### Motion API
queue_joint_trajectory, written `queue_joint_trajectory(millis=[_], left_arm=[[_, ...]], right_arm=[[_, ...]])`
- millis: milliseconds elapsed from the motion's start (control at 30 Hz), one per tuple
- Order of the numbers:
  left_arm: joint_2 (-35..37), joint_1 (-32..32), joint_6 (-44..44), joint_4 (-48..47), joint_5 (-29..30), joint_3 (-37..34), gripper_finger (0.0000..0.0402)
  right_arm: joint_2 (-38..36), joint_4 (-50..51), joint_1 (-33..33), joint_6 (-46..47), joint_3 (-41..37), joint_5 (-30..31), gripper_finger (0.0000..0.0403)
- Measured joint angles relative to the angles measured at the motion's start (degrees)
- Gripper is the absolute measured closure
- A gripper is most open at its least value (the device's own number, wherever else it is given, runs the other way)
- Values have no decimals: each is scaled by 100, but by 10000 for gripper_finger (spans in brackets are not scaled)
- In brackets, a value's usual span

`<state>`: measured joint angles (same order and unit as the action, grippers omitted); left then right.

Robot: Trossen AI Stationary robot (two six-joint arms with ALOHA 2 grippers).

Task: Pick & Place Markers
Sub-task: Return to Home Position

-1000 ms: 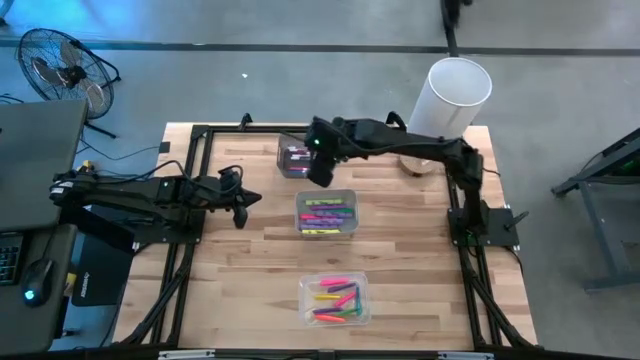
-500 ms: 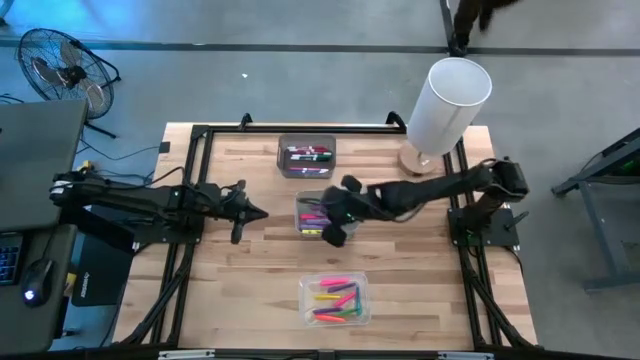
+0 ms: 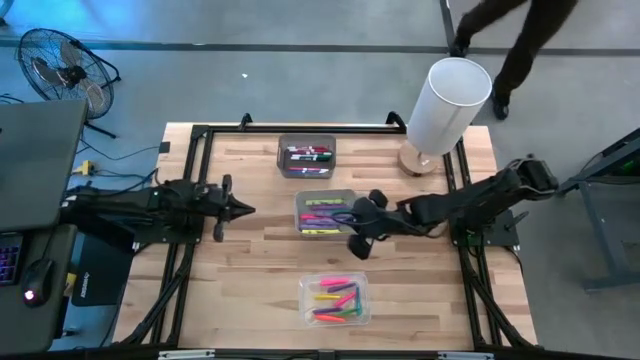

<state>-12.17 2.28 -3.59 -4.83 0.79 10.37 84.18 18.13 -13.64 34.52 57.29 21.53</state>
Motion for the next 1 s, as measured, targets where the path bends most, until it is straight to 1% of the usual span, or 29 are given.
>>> queue_joint_trajectory(millis=[100,233,300,333,433,500,567,633,700,767,833,1000], left_arm=[[560,0,117,-285,14,-61,401],[1229,0,181,265,19,-618,401],[1174,0,169,760,10,-901,401],[1158,-1,200,844,-11,-941,401],[1062,-2,365,843,8,-951,401],[1131,-2,468,813,119,-952,401],[1206,0,493,1034,398,-953,401],[1176,-2,443,723,746,-955,401],[1166,-2,452,741,959,-956,400],[1129,-2,476,839,1030,-957,400],[1116,-2,484,711,1026,-960,400],[1125,-2,482,731,1026,-962,399]], right_arm=[[-236,-275,-7,-1,-304,152,400],[-565,-767,17,-155,-730,149,401],[-743,-988,13,-217,-908,145,401],[-823,-1053,12,-254,-981,120,402],[-1101,-1187,12,-397,-1187,-66,402],[-1290,-1256,12,-570,-1325,-164,401],[-1516,-1310,12,-815,-1476,-260,402],[-1734,-1298,12,-1088,-1641,-292,402],[-1954,-1338,12,-1369,-1860,-316,402],[-2195,-1348,24,-1584,-2149,-452,402],[-2442,-1540,77,-1690,-2516,-677,402],[-3164,-2560,190,-1567,-3700,-1014,403]])
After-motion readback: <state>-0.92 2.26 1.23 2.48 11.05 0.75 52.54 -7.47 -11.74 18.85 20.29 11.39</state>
